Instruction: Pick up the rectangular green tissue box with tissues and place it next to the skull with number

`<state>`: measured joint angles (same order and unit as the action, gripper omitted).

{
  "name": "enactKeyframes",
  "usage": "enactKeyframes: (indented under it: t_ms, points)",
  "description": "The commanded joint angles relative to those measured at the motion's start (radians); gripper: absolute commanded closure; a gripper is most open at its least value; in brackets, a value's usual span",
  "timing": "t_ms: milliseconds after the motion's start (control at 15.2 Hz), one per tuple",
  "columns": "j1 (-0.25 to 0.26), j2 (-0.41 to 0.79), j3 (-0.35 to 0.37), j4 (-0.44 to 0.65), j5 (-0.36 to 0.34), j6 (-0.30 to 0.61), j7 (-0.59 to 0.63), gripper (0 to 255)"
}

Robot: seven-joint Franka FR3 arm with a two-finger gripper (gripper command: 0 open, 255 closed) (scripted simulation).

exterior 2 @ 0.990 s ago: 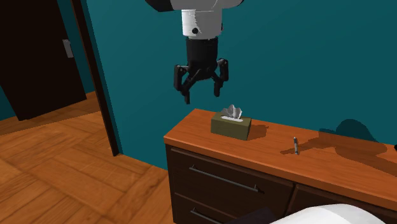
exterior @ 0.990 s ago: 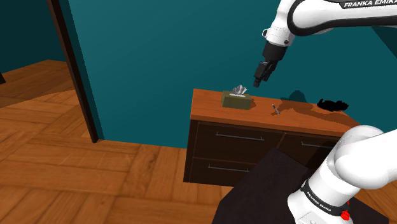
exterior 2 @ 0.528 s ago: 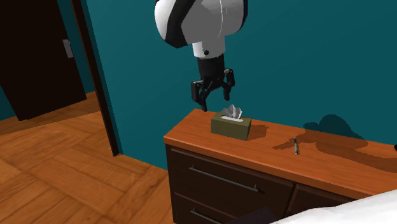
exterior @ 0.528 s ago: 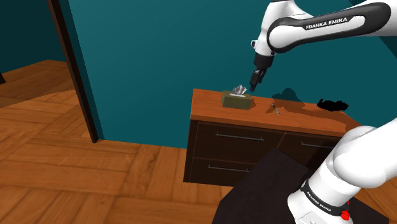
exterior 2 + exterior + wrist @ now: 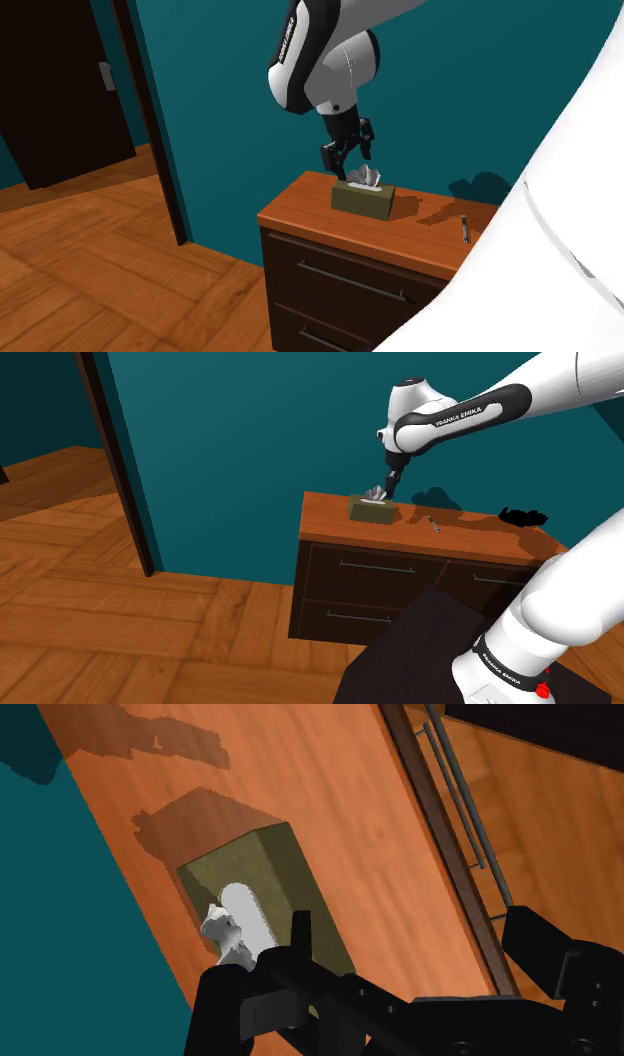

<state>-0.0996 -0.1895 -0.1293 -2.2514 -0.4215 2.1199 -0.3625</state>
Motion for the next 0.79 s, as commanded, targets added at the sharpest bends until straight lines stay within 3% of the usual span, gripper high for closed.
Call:
enactKeyframes:
  t_ms: [0, 594, 726]
  points:
    - [-0.011, 0.072, -0.008, 0.043, -0.047, 0.031, -0.020, 0]
    - [-0.046, 0.385, -0.045, 0.279, -0.242, 0.132, -0.084, 0]
    - [-0.052, 0.417, -0.051, 0.300, -0.257, 0.148, -0.088, 0]
